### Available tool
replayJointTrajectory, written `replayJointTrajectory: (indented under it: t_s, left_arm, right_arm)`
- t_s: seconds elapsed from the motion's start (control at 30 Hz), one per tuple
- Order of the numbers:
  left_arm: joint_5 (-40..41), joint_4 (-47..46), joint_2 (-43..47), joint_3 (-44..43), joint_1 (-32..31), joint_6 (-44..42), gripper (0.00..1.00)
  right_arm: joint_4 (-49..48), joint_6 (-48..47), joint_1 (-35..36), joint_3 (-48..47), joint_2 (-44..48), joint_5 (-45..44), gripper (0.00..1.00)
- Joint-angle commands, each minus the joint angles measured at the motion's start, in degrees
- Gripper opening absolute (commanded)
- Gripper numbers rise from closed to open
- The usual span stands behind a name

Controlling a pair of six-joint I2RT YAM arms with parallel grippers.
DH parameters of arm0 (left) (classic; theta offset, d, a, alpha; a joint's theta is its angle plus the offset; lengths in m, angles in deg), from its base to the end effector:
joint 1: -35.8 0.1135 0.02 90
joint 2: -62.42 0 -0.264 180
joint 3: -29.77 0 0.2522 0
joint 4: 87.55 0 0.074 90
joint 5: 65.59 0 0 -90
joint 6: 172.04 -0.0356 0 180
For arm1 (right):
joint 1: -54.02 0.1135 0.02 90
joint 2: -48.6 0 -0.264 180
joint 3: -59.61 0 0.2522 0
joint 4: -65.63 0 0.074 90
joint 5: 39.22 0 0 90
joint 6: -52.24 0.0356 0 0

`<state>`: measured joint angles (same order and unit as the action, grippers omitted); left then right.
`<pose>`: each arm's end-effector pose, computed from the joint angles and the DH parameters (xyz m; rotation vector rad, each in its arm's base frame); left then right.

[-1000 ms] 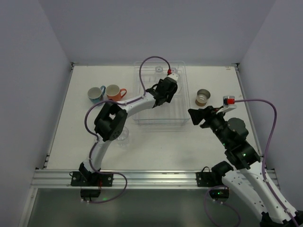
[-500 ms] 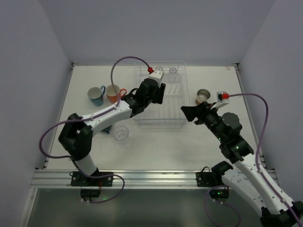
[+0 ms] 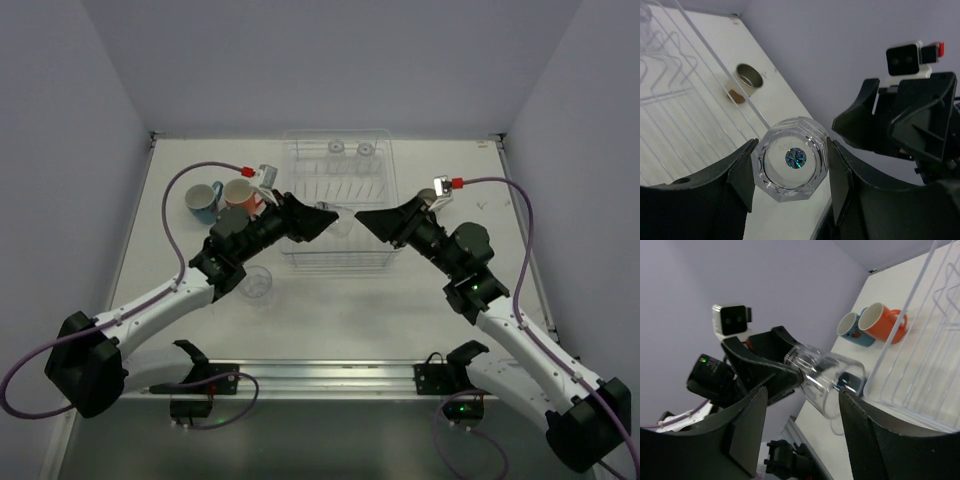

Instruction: Unload the cups from the dish rack

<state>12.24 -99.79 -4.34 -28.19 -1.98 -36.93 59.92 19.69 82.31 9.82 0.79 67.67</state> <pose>0.2117 -0.1736 0.3240 0.0811 1.6611 -1.2936 0.1728 0.1048 0.3323 0.1387 1.6049 1.4089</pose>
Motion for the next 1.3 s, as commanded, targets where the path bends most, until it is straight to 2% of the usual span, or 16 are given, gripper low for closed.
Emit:
replayJointTrajectory:
  t_s: [0.0,0.23,0.43,0.53,0.77,0.9,1.07,1.1,1.13,1.2,1.23,1.27]
  left_arm:
    - [-9.62,-12.74,2.07,4.03,0.07,8.59,0.36]
    - [-12.36,-16.63,6.29,7.20,0.08,10.53,0.37]
    - [-11.22,-15.93,9.37,8.43,0.16,8.35,0.37]
    - [-9.37,-14.26,10.34,8.26,0.08,6.85,0.37]
    - [-10.42,-16.71,7.97,8.08,0.07,7.63,0.37]
    - [-10.86,-17.16,7.17,7.82,0.16,8.16,0.37]
    - [-11.30,-17.15,7.17,8.26,0.07,8.33,0.39]
    - [-11.30,-17.33,7.26,8.69,0.16,8.34,0.41]
    - [-11.30,-17.16,7.78,8.70,0.16,8.16,0.51]
    - [-10.95,-14.62,8.40,8.17,0.16,6.15,0.66]
    - [-9.65,-12.78,9.36,7.74,0.08,5.01,0.84]
    - [-8.59,-8.41,10.15,7.30,0.16,4.04,0.90]
  right_arm:
    - [-9.54,5.83,1.67,-0.62,-2.72,6.23,0.62]
    - [-8.13,7.59,4.75,0.61,-1.94,-1.84,0.60]
    - [-8.22,7.77,7.21,3.07,0.17,-5.36,0.59]
    - [-8.83,6.89,8.53,3.60,0.70,-4.59,0.59]
    - [-11.82,5.39,11.25,2.11,-2.11,-0.01,0.52]
    - [-14.80,5.48,11.26,2.37,-2.72,-0.80,0.38]
    - [-17.27,5.92,11.17,2.28,-3.69,-2.12,0.08]
    - [-18.06,6.18,11.17,2.46,-3.78,-2.90,0.05]
    - [-18.15,6.18,11.26,2.54,-3.61,-3.34,0.01]
    - [-16.85,5.83,11.26,2.46,-2.91,-4.40,0.00]
    - [-15.97,4.87,11.26,2.46,-2.55,-5.88,0.00]
    - [-15.26,4.43,11.26,2.46,-2.03,-6.42,0.00]
